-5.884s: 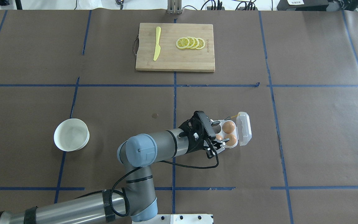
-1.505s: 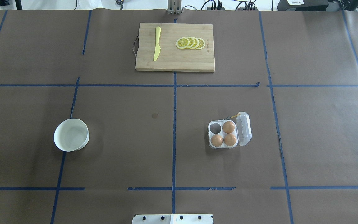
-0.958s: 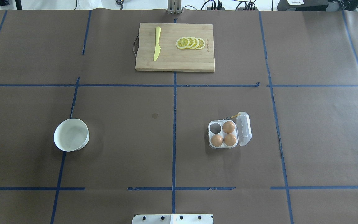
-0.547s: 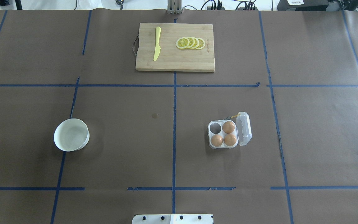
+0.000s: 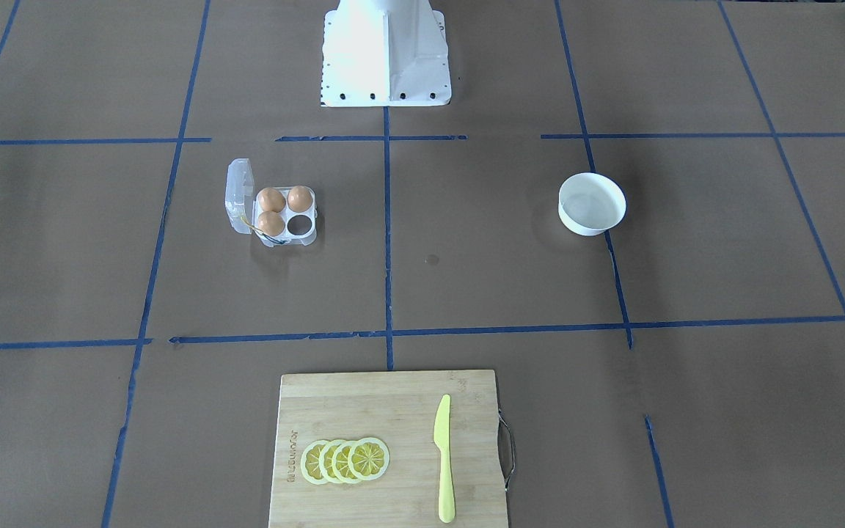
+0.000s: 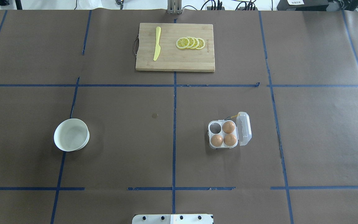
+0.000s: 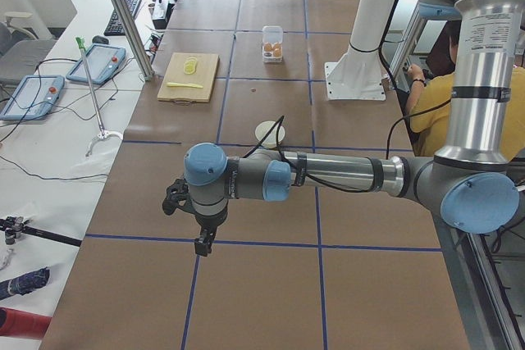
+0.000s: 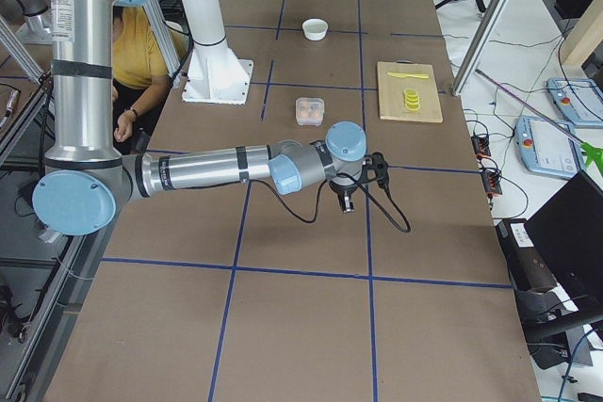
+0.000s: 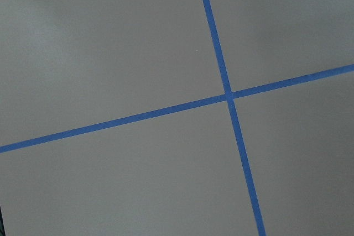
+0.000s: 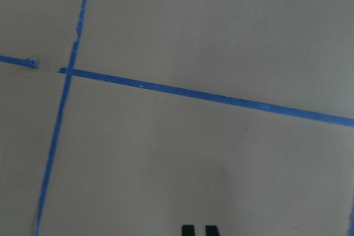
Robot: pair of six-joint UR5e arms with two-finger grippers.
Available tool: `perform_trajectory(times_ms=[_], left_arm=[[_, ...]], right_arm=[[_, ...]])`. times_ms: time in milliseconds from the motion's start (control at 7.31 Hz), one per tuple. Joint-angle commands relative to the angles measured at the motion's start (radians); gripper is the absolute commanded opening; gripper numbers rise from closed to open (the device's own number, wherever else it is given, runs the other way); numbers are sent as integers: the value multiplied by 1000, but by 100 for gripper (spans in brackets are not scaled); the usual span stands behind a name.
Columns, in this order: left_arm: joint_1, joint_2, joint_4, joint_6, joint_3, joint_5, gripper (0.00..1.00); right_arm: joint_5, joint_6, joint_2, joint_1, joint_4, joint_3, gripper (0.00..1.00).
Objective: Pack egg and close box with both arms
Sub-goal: 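Move the right gripper toward the open carton lid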
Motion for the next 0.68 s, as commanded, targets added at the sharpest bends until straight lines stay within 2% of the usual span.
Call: perform_trajectory(times_ms=[0, 137, 274, 411, 547], left_arm=[[2, 0, -1, 0, 0, -2, 100], [2, 0, -1, 0, -2, -2, 100], [2, -2, -1, 0, 0, -2, 100], [0, -2, -1, 0, -2, -3, 100], [0, -2, -1, 0, -2, -2, 100]], right_arm=[[-21, 327, 14, -192, 3, 166, 5], [-68, 420, 34, -261, 3, 209, 0], [-73, 478, 87, -304, 3, 211, 0], [-134, 578, 124, -381, 1, 211, 0], [-249, 690, 169, -482, 1, 210, 0]])
